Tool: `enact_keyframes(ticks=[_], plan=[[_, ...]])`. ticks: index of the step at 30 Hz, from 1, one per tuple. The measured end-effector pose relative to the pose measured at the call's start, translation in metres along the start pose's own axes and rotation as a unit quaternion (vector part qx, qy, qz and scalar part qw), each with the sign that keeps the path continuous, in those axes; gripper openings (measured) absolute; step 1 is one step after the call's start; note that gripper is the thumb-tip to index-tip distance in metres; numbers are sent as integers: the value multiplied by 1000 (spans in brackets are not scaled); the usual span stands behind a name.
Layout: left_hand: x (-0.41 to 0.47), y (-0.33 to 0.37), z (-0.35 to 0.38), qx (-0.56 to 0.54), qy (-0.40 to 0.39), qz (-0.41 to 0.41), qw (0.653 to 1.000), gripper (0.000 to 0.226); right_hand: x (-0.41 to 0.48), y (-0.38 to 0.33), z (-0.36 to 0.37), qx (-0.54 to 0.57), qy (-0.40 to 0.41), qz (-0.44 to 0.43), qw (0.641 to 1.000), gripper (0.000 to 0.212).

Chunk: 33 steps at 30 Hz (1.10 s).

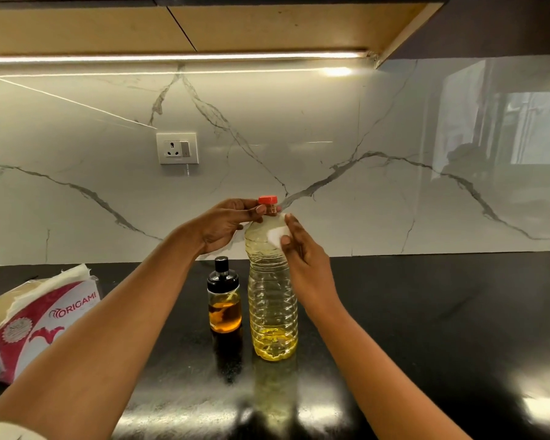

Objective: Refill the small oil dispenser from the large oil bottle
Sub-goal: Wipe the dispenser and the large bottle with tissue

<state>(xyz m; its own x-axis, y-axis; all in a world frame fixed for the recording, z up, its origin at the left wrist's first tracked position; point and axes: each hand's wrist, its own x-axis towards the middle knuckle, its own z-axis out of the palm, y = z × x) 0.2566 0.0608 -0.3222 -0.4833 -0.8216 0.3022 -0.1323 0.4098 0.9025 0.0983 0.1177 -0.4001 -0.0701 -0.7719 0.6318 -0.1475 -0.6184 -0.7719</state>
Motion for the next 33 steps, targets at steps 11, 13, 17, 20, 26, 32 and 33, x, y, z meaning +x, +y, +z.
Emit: enact_keyframes(ticks=[11, 13, 17, 20, 26, 32, 33], plan=[[3, -8, -7, -51, -60, 33, 996, 59, -18, 4, 2, -57, -89, 12, 994, 69], [5, -12, -9, -58, -51, 38, 996, 61, -29, 12, 12, -131, -88, -75, 985, 74], [1, -10, -10, -57, -50, 60, 995, 60, -11, 10, 13, -73, -98, 8, 992, 72], [-1, -4, -8, -39, -73, 63, 995, 56, 5, 6, -1, 31, -123, 87, 988, 80], [2, -8, -13, -75, -84, 44, 993, 47, -20, 13, 13, -112, -87, -22, 990, 99], [-7, 1, -7, -77, -55, 26, 995, 31, 6, 19, 4, -17, -103, 100, 989, 86], [-8, 2, -4, -67, -45, 28, 996, 31, 5, 18, 5, -29, -84, 98, 991, 84]])
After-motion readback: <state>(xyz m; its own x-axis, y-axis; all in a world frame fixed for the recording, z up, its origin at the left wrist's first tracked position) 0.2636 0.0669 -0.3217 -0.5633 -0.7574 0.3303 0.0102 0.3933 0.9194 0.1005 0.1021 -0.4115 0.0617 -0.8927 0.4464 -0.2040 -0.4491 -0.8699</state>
